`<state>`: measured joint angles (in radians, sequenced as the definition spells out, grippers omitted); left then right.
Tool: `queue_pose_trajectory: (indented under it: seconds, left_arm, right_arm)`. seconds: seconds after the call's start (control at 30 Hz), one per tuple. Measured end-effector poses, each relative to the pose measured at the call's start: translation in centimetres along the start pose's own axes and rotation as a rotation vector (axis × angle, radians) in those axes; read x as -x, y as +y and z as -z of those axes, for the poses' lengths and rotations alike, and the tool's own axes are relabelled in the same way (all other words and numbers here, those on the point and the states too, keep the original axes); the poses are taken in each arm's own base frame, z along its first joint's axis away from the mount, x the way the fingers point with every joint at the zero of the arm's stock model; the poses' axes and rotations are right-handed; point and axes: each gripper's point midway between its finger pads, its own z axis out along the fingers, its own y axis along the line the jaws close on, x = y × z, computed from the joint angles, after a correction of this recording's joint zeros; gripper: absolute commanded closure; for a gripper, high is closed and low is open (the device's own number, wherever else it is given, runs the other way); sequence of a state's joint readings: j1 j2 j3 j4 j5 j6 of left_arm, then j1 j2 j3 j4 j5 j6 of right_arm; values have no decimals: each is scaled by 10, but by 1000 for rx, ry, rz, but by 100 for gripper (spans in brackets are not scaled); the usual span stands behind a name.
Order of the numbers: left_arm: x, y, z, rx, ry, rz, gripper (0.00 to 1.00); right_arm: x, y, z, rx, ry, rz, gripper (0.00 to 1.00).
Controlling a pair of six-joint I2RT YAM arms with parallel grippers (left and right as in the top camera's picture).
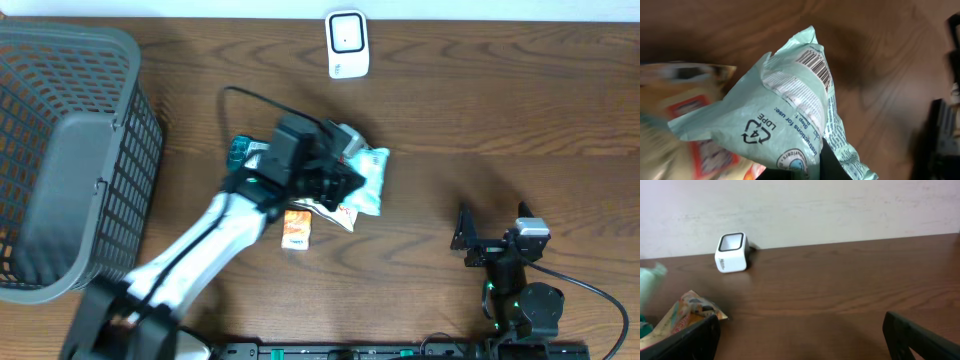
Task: Scan the item barcode
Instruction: 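Carry the green pack toward the scanner with the left gripper, then release the green pack onto the table beside the snack bag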
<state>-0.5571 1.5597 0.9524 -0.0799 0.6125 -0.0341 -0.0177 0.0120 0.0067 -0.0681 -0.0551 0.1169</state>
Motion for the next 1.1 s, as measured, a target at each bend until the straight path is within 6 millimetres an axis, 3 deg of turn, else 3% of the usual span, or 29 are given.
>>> queue_pose_trajectory:
  seconds: [0.2,0.3,0.37,0.53,0.63,0.77,0.9,0.93,0.97,1.03,1.1]
  left_arm:
    - [-38,12,-62,66,96,5,93]
    - [-61,26,-81,187,152,-11,93]
    - [-66,30,-86,255,159,-35,92]
    - [-49,32,-89,407,74,-123,92]
    - [-39,33,-89,460,28,-149,84]
    - [-29,35,-87,496,-13,-162,83]
    - [-24,40,-84,530,-28,-188,35]
    - [-23,40,-84,536,-35,-190,29]
    - [-22,41,-83,539,-39,-190,12]
    - [-21,42,-83,546,-39,-193,2]
    - [-21,42,-82,553,-42,-192,1]
  right_arm:
    - [0,0,0,0,0,0,1]
    - [0,0,0,0,0,0,1]
    - [0,0,0,0,0,0,1]
    - [0,0,0,0,0,0,1]
    - [0,0,0,0,0,0,1]
    - [0,0,0,0,-1,0,1]
    - [0,0,0,0,0,0,1]
    - [0,0,0,0,0,0,1]
    - [0,0,0,0,0,0,1]
    - [0,0,0,0,0,0,1]
    - [0,0,0,0,0,0,1]
